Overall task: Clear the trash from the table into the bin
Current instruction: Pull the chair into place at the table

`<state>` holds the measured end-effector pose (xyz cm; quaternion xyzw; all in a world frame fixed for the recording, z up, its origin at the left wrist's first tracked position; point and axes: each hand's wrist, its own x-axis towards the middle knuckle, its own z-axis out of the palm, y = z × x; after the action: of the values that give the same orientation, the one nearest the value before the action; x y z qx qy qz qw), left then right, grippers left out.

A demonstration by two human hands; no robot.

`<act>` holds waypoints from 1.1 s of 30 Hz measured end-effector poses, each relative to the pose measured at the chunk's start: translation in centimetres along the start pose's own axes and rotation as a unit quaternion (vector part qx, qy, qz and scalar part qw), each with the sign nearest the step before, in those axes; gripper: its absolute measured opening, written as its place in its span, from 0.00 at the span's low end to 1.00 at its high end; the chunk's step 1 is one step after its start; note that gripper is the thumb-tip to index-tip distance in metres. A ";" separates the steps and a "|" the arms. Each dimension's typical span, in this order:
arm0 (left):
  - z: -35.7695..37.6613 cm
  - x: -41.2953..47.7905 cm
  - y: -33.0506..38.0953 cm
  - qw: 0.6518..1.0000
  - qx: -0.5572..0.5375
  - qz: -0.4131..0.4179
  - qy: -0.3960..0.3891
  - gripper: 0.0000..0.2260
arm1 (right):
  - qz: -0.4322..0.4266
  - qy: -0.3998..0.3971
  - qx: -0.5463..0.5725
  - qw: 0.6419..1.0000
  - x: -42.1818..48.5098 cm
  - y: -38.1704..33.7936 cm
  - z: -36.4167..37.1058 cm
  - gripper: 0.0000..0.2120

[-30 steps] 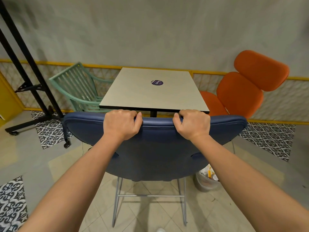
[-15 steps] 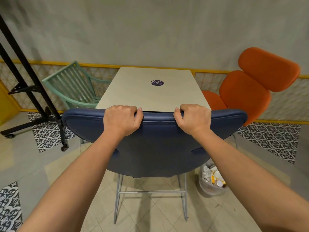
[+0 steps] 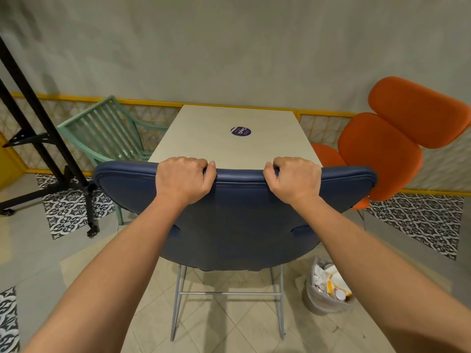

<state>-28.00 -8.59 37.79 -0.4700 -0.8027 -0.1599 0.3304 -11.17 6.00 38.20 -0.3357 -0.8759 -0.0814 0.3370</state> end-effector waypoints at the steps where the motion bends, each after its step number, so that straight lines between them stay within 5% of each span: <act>1: 0.3 0.2 -0.1 1.000 0.001 0.002 0.004 0.23 | -0.001 0.002 -0.001 1.000 0.2 0.1 0.3 0.28; 33: 2.2 3.0 -1.8 1.000 -0.011 0.013 -0.017 0.22 | 0.007 -0.058 -0.009 0.998 3.3 -0.4 2.2 0.26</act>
<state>-31.40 -6.25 38.32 -0.4866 -0.8003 -0.1567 0.3134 -14.40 8.27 38.67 -0.3487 -0.8908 -0.0675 0.2835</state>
